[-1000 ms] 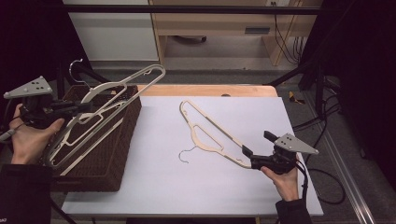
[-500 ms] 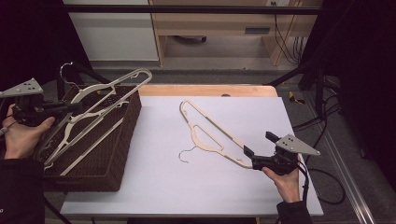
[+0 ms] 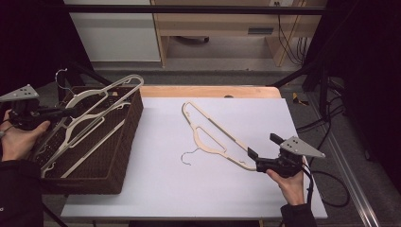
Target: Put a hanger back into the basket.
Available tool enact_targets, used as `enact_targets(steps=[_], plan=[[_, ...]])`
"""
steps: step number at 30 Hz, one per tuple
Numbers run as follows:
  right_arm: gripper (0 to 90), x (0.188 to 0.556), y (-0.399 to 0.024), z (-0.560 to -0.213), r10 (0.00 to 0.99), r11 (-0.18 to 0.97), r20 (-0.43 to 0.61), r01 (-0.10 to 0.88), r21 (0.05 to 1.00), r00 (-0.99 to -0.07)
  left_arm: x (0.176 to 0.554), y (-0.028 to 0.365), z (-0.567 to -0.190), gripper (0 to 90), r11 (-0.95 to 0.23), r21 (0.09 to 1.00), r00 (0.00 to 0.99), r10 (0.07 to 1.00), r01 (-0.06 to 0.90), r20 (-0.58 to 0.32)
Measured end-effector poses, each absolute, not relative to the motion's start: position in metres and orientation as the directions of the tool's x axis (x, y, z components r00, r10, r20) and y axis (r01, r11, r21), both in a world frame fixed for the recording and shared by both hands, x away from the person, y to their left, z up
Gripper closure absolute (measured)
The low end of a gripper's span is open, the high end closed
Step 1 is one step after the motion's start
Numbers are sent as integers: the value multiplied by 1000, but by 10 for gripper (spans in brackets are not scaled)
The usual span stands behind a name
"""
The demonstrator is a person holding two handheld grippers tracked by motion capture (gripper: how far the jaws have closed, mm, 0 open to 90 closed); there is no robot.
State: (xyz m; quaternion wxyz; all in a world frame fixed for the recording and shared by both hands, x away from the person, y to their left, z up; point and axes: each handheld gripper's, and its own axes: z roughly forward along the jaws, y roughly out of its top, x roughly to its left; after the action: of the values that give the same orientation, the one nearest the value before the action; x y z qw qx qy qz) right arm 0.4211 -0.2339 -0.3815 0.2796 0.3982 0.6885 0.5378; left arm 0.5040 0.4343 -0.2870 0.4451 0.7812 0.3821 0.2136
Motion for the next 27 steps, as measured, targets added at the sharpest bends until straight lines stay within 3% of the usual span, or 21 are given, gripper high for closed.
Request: enact_targets(steps=[16, 27], plan=[[52, 422, -233, -384, 849, 115, 38, 256, 960, -526, 506, 455, -320, 862, -299, 810, 554, 832, 505, -39], [52, 422, -232, -384, 849, 120, 35, 256, 959, -527, 513, 446, -354, 859, -293, 757, 539, 838, 585, -92]])
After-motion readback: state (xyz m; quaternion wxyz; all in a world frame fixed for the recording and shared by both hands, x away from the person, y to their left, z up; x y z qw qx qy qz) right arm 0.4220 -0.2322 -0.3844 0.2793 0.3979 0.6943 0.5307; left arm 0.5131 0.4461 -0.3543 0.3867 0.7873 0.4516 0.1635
